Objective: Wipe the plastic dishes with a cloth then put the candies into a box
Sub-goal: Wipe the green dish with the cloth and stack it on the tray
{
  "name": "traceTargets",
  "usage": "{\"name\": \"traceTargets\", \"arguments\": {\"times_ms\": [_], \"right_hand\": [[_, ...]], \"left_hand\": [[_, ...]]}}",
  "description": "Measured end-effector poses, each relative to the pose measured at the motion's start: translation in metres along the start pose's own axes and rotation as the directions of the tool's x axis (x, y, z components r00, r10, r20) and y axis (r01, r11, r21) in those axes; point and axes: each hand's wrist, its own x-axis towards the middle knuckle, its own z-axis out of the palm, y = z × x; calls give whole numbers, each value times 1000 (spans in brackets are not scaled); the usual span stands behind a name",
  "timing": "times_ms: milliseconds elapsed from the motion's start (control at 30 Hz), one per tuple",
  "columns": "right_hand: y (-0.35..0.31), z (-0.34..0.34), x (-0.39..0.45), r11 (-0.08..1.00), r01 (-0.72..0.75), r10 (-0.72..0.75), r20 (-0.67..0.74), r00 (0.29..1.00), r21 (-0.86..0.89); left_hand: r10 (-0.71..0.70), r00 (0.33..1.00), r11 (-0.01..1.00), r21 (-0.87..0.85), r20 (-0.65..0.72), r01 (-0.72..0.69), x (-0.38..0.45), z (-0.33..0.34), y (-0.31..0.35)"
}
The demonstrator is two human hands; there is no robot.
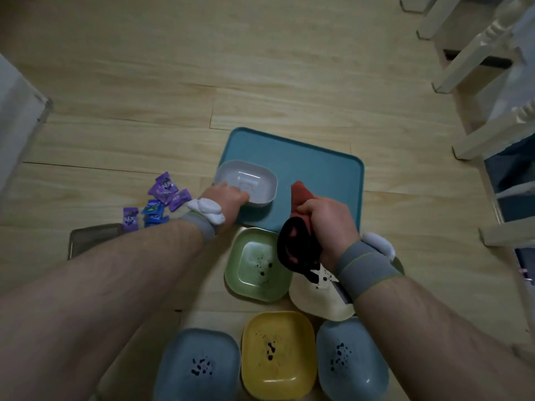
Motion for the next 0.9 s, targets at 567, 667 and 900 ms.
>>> {"name": "traceTargets", "arguments": {"times_ms": [567,667,900], "right_hand": [[27,-4,7,998,-44,43,16,999,38],[31,-8,7,997,-57,58,-1,998,53],[38,-7,0,998,-52,51,7,999,26]], "left_hand": [[-94,983,983,-174,-157,66,-19,47,-5],[-247,922,925,-354,-297,134,-42,48,12],[-398,877,706,-520,271,481,-69,75,31]]}}
